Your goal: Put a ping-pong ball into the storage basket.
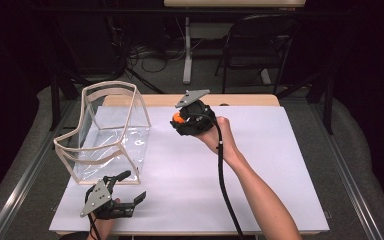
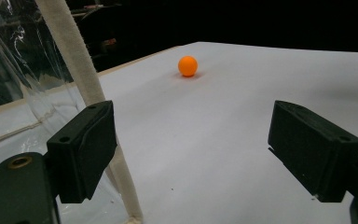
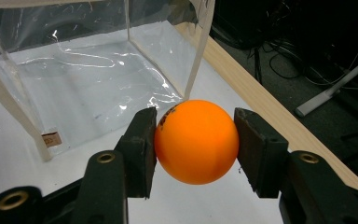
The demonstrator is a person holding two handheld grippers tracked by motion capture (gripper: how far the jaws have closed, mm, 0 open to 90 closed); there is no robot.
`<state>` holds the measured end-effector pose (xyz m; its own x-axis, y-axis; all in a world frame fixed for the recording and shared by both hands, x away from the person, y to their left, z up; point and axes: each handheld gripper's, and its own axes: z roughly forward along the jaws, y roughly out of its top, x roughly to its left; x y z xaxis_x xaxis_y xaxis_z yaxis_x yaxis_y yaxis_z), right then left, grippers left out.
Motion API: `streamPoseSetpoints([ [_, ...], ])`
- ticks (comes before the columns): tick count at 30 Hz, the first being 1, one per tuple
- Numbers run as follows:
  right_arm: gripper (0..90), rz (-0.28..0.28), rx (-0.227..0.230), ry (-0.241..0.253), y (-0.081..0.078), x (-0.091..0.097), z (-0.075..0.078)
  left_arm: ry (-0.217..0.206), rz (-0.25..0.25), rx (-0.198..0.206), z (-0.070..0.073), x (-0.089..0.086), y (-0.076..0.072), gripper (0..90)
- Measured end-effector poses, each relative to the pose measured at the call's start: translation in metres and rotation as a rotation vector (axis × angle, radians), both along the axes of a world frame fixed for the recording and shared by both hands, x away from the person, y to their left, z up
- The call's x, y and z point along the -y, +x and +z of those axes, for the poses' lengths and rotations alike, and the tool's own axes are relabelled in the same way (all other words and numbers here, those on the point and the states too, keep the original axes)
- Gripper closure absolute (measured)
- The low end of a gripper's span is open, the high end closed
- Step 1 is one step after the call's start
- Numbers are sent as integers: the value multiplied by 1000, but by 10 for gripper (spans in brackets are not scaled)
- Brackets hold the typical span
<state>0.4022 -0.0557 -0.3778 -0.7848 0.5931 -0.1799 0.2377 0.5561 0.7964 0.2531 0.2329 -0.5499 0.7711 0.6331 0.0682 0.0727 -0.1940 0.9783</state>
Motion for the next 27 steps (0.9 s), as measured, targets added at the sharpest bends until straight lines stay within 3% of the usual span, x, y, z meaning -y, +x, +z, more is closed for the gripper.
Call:
streamPoseSetpoints([
  [27, 507, 46, 26, -24, 5, -30, 15, 1, 3, 1, 0, 0, 0, 158],
])
